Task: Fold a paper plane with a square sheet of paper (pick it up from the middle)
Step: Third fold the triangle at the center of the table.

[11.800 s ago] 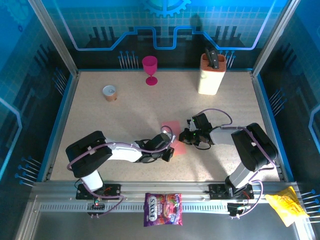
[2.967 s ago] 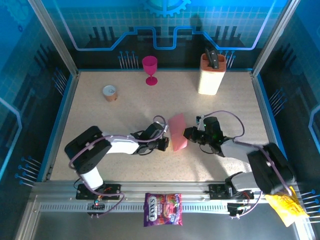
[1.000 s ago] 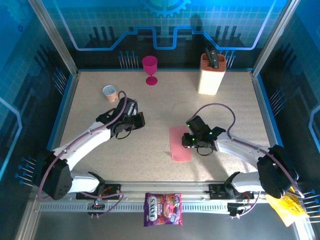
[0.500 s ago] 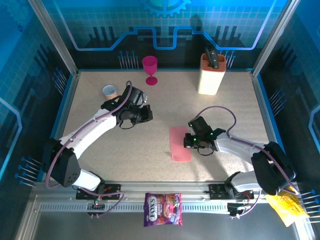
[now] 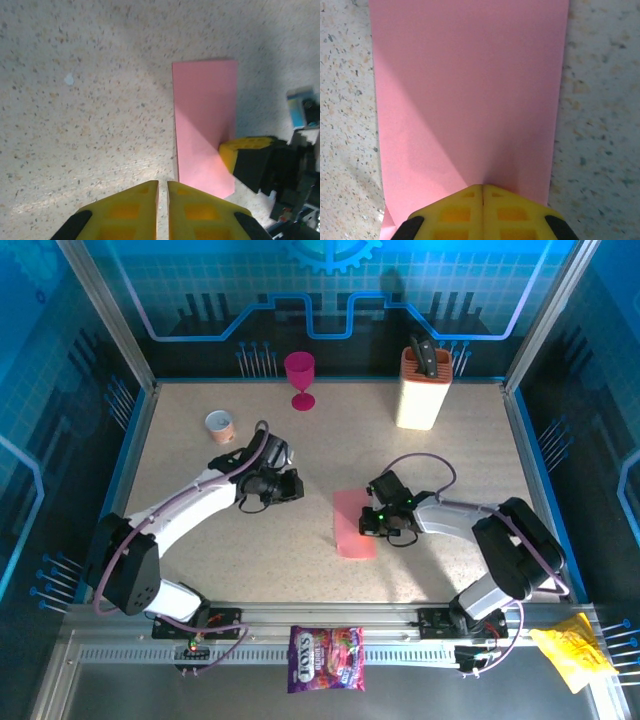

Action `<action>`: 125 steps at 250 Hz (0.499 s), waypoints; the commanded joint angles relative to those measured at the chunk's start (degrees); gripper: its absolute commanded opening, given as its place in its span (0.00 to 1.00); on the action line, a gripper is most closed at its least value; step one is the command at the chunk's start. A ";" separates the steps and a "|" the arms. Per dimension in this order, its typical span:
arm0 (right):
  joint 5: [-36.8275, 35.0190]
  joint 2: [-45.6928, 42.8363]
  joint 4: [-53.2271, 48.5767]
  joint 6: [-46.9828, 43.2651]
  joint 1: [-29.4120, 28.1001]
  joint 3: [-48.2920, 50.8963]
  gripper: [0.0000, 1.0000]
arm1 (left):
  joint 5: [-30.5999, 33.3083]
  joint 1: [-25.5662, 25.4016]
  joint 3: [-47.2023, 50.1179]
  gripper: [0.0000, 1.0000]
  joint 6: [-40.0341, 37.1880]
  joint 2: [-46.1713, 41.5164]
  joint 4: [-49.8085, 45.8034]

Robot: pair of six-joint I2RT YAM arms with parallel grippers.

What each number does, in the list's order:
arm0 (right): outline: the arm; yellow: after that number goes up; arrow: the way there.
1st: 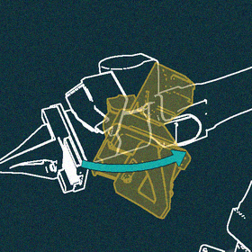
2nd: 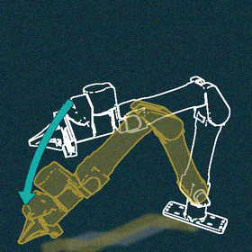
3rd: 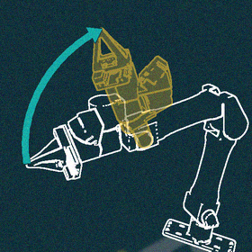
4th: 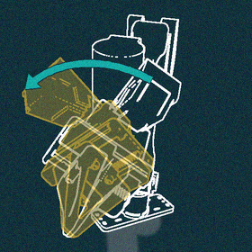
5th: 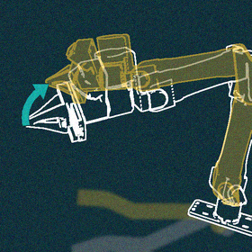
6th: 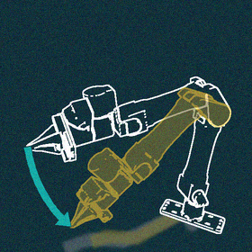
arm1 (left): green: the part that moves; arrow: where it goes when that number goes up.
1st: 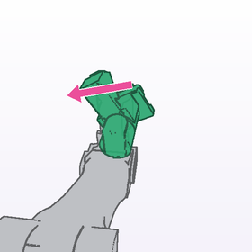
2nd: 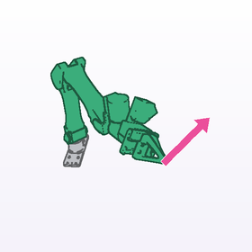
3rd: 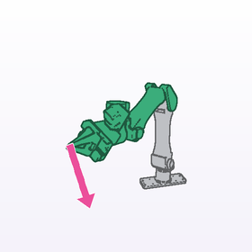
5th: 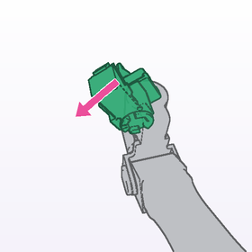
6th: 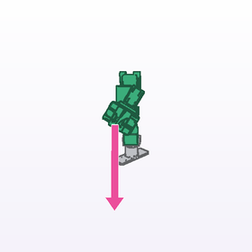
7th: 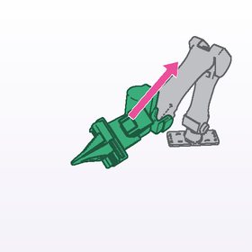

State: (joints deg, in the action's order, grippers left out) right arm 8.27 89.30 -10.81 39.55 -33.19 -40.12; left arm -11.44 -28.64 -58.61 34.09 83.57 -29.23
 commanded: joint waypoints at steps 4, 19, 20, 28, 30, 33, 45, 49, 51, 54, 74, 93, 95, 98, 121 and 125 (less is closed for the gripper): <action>3.24 2.56 -0.18 -3.00 1.52 -1.74 0.00 | -0.64 -2.96 2.89 0.19 0.17 -0.63 4.56; 4.60 3.42 0.12 -4.47 2.05 -2.24 0.00 | -0.33 -4.49 3.89 0.19 0.88 0.28 6.12; 4.71 3.47 0.19 -4.57 2.11 -2.29 0.00 | -0.29 -4.62 3.91 0.19 0.93 0.37 6.17; 5.84 3.78 0.63 -5.52 2.38 -2.37 0.00 | 0.02 -5.37 4.35 0.20 1.38 0.94 6.94; 6.11 3.98 0.77 -5.77 2.46 -2.36 0.00 | 0.06 -5.57 4.44 0.21 1.52 1.15 7.14; 6.52 4.20 1.00 -6.12 2.57 -2.36 0.00 | 0.19 -5.89 4.59 0.21 1.82 1.51 7.37; 8.44 4.99 1.95 -7.62 3.00 -2.67 0.00 | 0.46 -6.86 5.03 0.21 2.62 2.56 8.24; 9.13 5.26 2.21 -8.07 3.19 -2.83 0.00 | 0.59 -7.17 5.16 0.21 3.00 2.91 8.43; 9.48 5.38 2.37 -8.32 3.26 -2.90 0.00 | 0.69 -7.38 5.24 0.21 3.11 3.09 8.59; 10.09 5.68 2.58 -8.68 3.37 -3.01 0.00 | 0.97 -7.58 5.38 0.22 3.33 3.35 8.77; 13.32 7.31 3.42 -10.85 3.90 -4.11 0.00 | 1.88 -9.15 6.29 0.23 4.86 4.68 10.49; 15.25 8.89 3.56 -12.10 4.36 -5.26 0.00 | 2.89 -10.27 7.16 0.25 6.64 5.47 11.83; 15.45 9.06 3.48 -12.21 4.43 -5.37 0.00 | 2.95 -10.40 7.30 0.26 6.81 5.60 11.96; 15.67 9.25 3.49 -12.36 4.49 -5.44 0.00 | 3.09 -10.52 7.38 0.27 7.09 5.67 12.17; 16.55 10.24 3.68 -12.77 4.67 -6.07 0.00 | 4.30 -11.47 8.52 0.34 9.69 5.75 13.28; 16.59 10.37 3.77 -12.75 4.63 -6.13 0.00 | 4.29 -11.57 8.83 0.35 10.11 5.73 13.59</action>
State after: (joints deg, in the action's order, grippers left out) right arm 21.76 97.69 -7.27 29.58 -29.19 -45.34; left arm -9.41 -39.16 -51.48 39.77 89.01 -18.79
